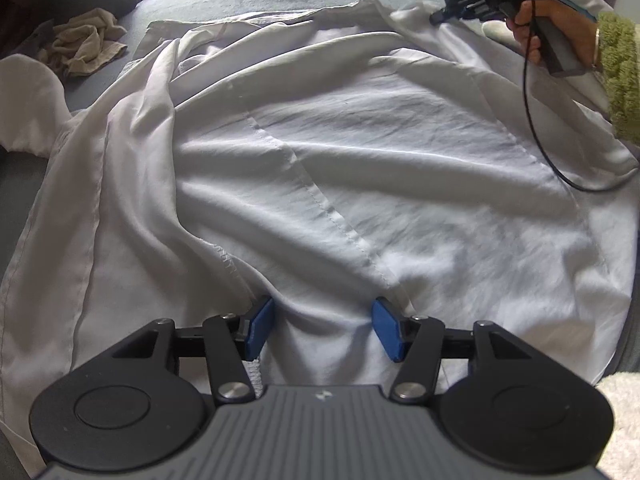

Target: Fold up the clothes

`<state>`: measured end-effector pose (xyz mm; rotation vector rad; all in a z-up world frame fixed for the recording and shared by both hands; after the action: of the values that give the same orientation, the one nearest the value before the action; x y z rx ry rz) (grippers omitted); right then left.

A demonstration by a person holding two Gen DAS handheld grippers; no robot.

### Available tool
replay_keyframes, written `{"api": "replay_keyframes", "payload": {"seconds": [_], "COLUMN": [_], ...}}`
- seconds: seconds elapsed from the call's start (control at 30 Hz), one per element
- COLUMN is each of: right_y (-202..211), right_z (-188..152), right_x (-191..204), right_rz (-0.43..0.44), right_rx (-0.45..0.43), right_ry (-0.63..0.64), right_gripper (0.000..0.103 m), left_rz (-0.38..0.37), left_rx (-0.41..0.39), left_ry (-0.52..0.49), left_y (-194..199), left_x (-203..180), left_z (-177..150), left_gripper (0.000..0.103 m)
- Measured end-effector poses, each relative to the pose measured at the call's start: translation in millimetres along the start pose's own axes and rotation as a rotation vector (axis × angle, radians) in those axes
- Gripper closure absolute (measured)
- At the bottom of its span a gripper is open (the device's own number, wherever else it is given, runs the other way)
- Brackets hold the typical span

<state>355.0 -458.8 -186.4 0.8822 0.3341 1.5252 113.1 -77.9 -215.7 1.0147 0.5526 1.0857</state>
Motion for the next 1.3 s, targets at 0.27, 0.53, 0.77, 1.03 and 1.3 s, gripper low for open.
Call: {"api": "replay_keyframes", "payload": {"seconds": [0.27,0.53,0.77,1.03,1.3], "right_y": [-41,49,254,327,278], "right_z": [26,32,-3,-185,-320], "right_x": [-36,-51,-62,-96,-107], "right_rz": [-0.213,-0.132,0.055,0.15,0.154], "right_rx": [-0.041,-0.178,-0.282,0.041,-0.037], "right_ry": [-0.018,-0.179,-0.317,-0.797,-1.031], "right_gripper": [0.092,0.068,0.06,0.051,0.053], "left_rz": [0.03,0.005,-0.014,-0.075,-0.045], "left_rx": [-0.021,-0.015,-0.047,0.114,0.246], "left_ry": [0.002,0.019,0.062,0.047,0.11], "left_y": [-2,4,26,47,69], "left_x": [-6,-1,9,-6,-8], "left_z": [-2,4,1,-49,-103], "left_gripper": [0.045,0.044,0.043,0.041,0.042]}}
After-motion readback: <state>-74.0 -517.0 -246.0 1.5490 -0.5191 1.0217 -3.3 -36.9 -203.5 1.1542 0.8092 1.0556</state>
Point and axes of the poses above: each gripper's, at about its wrist camera, not at the fingertips, and y roughly against the way its jaws point, x to its left, z to its top, the point moved 6 cm from there along -y, roughly the way its jaws point, and after that the axes turned 11 degrees about z, right-handed, at the moved point
